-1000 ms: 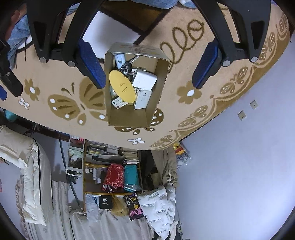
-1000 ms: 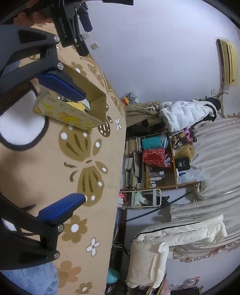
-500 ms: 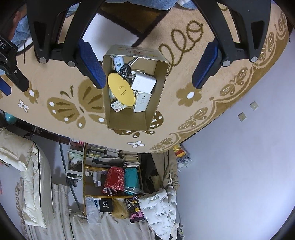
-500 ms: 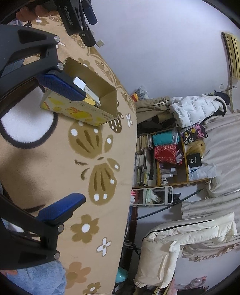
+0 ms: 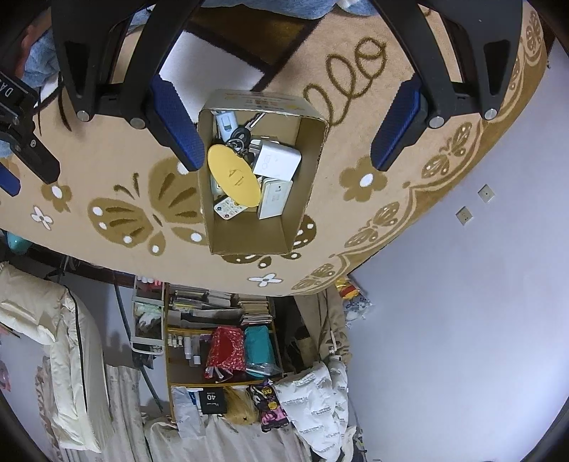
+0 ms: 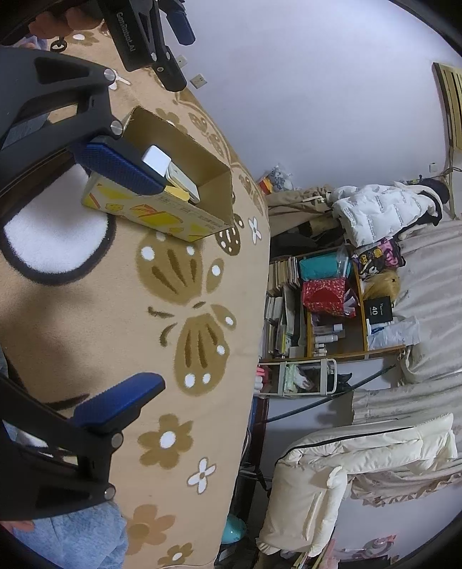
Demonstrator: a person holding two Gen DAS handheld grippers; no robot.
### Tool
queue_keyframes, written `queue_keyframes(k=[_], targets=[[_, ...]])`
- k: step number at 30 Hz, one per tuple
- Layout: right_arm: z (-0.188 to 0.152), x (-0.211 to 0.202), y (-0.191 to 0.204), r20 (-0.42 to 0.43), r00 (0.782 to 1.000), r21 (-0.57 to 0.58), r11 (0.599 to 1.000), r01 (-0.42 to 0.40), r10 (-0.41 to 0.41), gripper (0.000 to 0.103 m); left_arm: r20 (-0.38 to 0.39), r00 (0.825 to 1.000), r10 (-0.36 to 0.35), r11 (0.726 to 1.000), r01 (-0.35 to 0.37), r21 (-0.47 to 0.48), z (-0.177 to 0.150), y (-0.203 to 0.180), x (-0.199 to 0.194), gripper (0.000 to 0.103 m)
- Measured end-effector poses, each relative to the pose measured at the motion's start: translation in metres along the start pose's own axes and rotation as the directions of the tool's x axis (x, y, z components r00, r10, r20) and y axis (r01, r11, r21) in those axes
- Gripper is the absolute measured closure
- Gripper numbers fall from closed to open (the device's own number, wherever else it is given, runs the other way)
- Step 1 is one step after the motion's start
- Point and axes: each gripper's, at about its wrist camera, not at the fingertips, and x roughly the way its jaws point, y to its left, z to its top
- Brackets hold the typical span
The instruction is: Organize rigid objects
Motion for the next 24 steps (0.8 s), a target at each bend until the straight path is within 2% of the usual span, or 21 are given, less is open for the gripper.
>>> queue_keyframes(k=[24], targets=[[0.0026,-0.0004,-0.0083,0.012,1.0,0.018,1.0,0.002,-0.002,0.0,0.018,1.0,-0.006,0.999,0.005,0.044,-0.0009,-0.0104,-0.001,0.009]])
